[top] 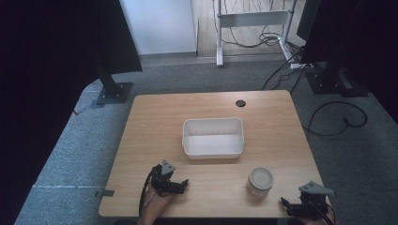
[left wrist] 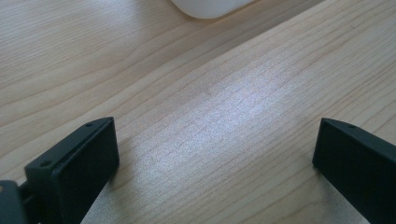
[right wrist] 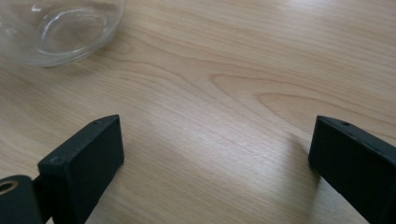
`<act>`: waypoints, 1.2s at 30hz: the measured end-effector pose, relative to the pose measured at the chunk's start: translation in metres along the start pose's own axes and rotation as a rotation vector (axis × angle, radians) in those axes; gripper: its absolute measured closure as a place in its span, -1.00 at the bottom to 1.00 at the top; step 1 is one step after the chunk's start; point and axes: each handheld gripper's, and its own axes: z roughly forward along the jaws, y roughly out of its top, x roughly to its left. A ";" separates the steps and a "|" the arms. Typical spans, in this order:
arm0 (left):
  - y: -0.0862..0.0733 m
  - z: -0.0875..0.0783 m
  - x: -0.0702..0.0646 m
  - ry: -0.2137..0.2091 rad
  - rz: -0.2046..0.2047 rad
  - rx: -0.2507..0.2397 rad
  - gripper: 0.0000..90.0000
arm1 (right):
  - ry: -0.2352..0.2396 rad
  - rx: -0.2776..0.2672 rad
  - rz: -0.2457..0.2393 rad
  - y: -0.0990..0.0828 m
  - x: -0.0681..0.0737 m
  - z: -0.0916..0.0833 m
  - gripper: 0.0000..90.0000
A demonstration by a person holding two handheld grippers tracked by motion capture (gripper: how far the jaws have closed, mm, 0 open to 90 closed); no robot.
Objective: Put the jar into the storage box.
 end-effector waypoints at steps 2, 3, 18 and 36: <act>0.000 0.000 0.000 0.000 0.000 0.000 -1.00 | 0.000 -0.004 -0.001 -0.001 -0.001 0.000 -0.96; 0.000 0.000 0.000 0.000 -0.001 0.000 -1.00 | 0.000 -0.006 -0.002 -0.001 -0.001 0.000 -0.96; 0.000 0.000 0.000 0.001 0.000 0.001 -1.00 | 0.001 -0.001 -0.002 -0.002 -0.001 -0.001 -0.99; 0.000 0.000 0.000 0.001 -0.003 -0.001 -1.00 | 0.012 0.011 0.003 -0.002 0.000 -0.002 -1.00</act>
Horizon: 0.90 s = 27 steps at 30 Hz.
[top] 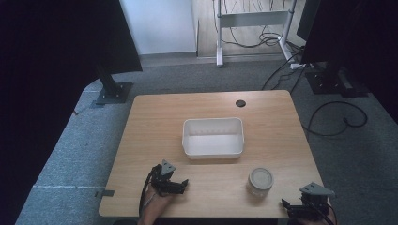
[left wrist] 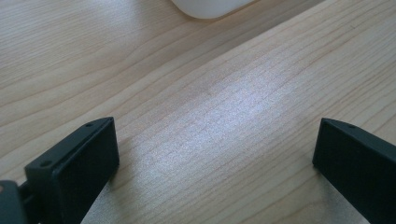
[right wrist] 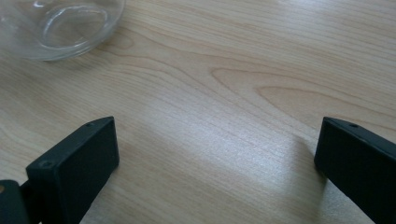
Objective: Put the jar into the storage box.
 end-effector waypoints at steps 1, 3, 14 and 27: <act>0.000 0.000 0.000 0.000 0.000 0.000 -1.00 | 0.004 0.001 0.000 0.000 0.000 0.000 -1.00; 0.000 0.000 0.000 0.000 0.000 0.000 -1.00 | 0.010 0.001 -0.004 0.000 0.001 -0.001 -1.00; 0.000 0.000 0.000 0.000 -0.001 -0.001 -1.00 | 0.037 -0.020 -0.037 0.007 0.010 -0.008 -1.00; 0.000 0.000 0.000 0.000 0.000 0.000 -1.00 | 0.047 -0.031 -0.072 0.016 0.019 -0.012 -0.99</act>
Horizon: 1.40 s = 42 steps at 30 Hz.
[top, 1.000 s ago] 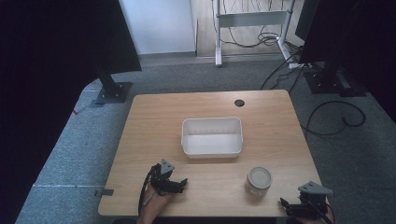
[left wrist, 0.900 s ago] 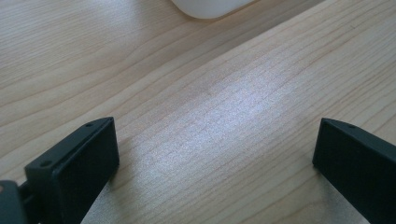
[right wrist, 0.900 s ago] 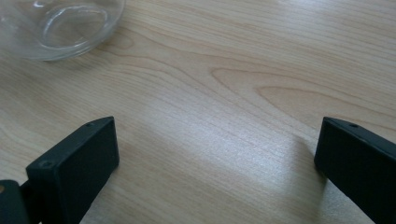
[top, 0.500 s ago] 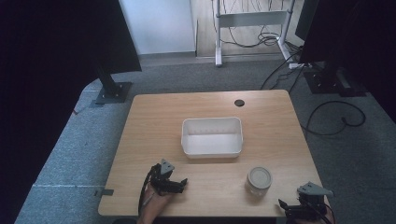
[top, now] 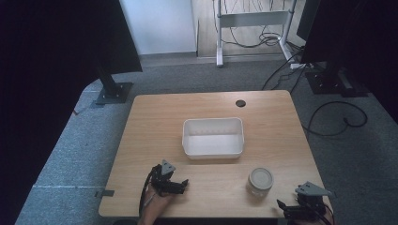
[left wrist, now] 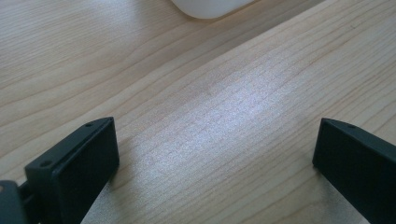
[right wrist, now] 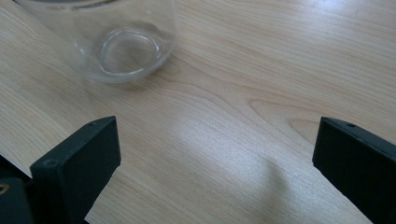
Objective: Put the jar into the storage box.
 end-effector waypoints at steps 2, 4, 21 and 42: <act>0.000 0.000 0.000 0.000 0.000 0.000 -1.00 | 0.001 -0.001 -0.003 0.001 0.001 0.000 -0.99; 0.000 0.000 0.000 0.000 0.000 0.000 -1.00 | 0.002 -0.003 -0.013 0.003 0.003 0.000 -0.99; 0.000 0.000 0.000 0.000 0.003 0.002 -1.00 | 0.048 -0.025 -0.063 0.018 0.017 0.003 -0.99; 0.000 0.000 0.000 0.000 0.003 0.003 -1.00 | 0.091 -0.040 -0.115 0.033 0.032 0.022 -1.00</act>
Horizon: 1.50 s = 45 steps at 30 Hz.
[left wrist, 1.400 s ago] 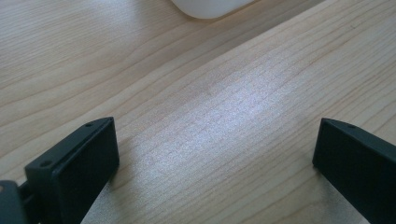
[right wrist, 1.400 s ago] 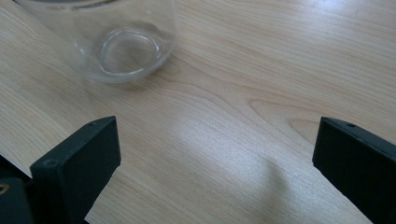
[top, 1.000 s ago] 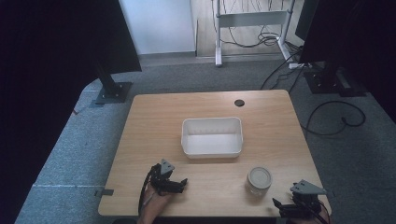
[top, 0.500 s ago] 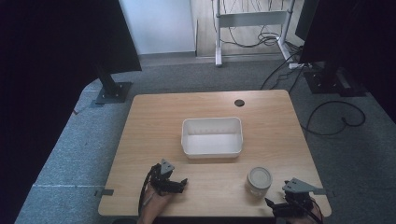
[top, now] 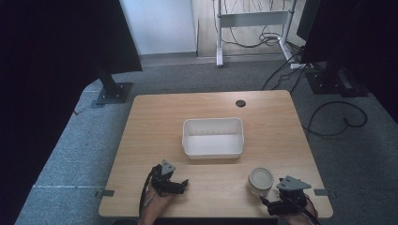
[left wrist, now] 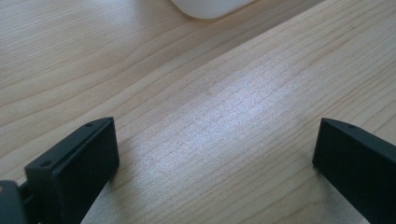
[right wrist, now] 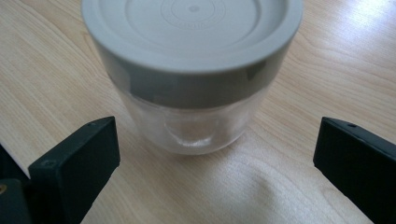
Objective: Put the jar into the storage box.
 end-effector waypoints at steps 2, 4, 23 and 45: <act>0.000 0.000 0.000 0.000 0.000 0.000 -1.00 | -0.002 -0.001 -0.004 0.001 0.000 0.002 -1.00; 0.000 0.000 0.000 0.000 0.000 0.000 -1.00 | -0.003 -0.003 -0.006 0.003 0.000 0.003 -1.00; 0.000 0.000 0.000 0.000 0.000 -0.002 -1.00 | 0.049 -0.025 -0.017 0.017 0.005 0.019 -0.96; 0.000 0.000 0.000 0.000 0.000 -0.003 -1.00 | 0.018 0.007 -0.015 0.027 0.014 0.028 -0.79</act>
